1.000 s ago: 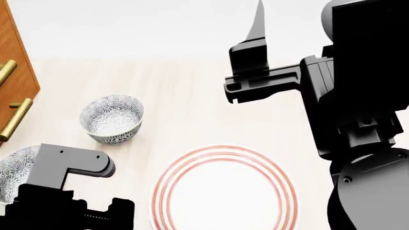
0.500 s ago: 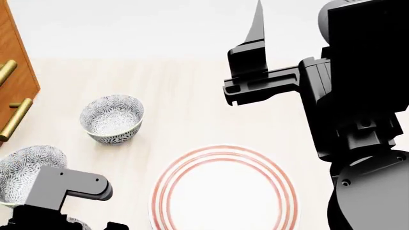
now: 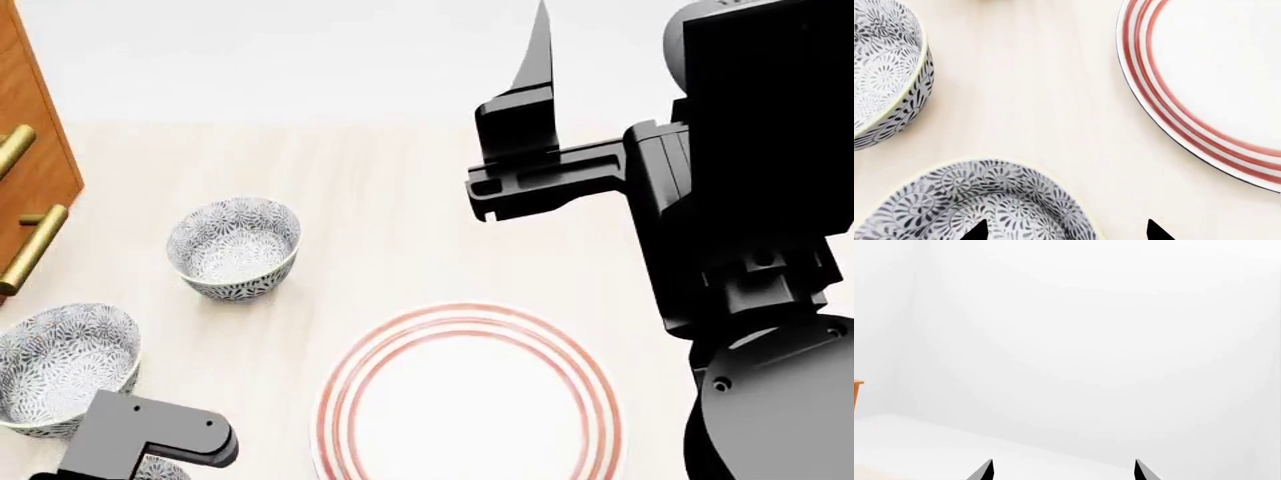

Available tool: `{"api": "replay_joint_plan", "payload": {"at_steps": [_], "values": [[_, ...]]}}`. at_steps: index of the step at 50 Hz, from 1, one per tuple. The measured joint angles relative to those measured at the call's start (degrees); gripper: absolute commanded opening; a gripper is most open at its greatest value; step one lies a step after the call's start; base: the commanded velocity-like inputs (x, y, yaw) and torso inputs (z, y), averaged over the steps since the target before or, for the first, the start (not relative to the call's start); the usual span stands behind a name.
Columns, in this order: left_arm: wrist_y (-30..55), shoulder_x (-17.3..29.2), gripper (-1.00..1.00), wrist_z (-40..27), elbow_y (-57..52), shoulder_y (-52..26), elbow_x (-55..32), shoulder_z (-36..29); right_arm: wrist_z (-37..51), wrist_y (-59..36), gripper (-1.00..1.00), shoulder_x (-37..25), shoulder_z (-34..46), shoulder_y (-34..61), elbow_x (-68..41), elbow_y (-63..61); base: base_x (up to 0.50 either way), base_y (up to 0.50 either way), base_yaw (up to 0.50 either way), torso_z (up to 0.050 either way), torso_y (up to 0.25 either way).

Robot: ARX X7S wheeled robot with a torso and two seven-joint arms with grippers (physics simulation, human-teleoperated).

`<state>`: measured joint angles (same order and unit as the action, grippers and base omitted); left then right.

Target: Put the bowl at the front on the plate.

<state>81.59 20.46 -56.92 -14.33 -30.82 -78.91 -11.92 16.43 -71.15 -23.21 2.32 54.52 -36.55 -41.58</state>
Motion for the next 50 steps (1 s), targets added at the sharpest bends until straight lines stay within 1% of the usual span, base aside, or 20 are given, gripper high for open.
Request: {"api": "replay_joint_plan", "payload": {"at_steps": [24,25,44,50], "values": [[-1.0,1.2,1.00,-0.8,1.1,2.7,-2.0,-2.2,0.6,0.2,1.00,-0.4,0.1,-0.1,-0.7,-0.3,0.00,0.00,0.00,0.000,0.000],[-1.2,1.3,-1.00,-0.6,1.2,2.8,-1.9,-2.3,0.6,0.3,1.00,-0.4,0.1,-0.2,-0.7,-0.3,0.00,0.00,0.00,0.000,0.000],[-1.8,2.0,-1.00,3.4,2.1,2.2,0.1,-3.0,0.6,1.5,1.00,-0.6,0.5,-0.6,-1.0,-0.1,0.00,0.00,0.00,-0.001,0.000],[-4.8,3.2,-1.00,6.1,0.2,2.5,3.5,-5.0,0.6,1.8,1.00,-0.7,0.5,-0.8,-1.1,-0.1,0.00,0.00,0.00,-0.002,0.000]]}}
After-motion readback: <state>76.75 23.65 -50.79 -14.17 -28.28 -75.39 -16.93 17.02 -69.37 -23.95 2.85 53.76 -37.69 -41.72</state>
